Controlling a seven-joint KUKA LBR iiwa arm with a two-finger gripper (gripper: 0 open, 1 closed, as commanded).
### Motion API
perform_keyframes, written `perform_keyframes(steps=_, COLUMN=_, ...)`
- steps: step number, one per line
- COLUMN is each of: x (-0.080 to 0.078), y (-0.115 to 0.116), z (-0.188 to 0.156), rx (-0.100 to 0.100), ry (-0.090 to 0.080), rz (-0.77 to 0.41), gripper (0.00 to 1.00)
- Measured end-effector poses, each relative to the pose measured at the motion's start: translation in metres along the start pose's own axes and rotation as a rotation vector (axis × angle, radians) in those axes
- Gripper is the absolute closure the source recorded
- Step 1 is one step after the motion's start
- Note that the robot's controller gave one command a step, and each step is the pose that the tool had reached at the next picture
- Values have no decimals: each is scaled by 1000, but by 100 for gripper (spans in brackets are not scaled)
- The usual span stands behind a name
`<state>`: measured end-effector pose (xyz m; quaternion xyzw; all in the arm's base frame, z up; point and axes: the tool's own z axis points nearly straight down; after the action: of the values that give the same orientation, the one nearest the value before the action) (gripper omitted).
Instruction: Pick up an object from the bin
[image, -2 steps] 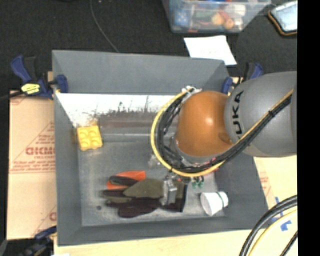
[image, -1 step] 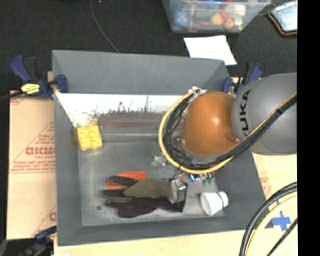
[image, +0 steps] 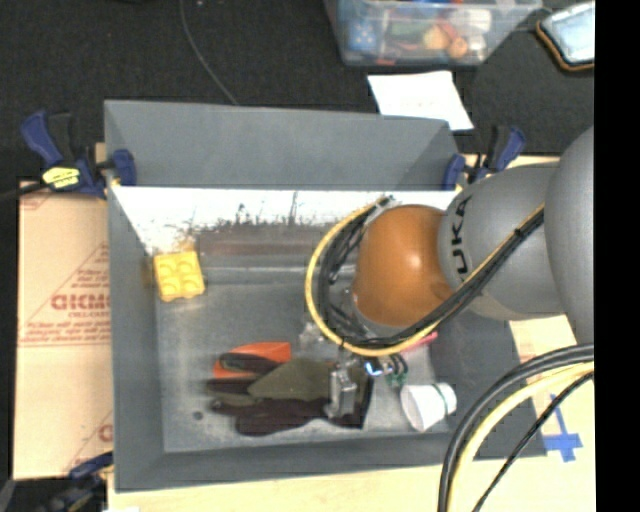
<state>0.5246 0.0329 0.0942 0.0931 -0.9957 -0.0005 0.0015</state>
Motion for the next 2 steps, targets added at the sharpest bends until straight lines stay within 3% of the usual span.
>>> perform_keyframes(steps=1, x=18, y=-12, z=14, rx=3, ry=-14, rz=-156, gripper=0)
perform_keyframes(steps=2, x=52, y=-50, z=22, rx=3, ry=-20, rz=-19, gripper=0)
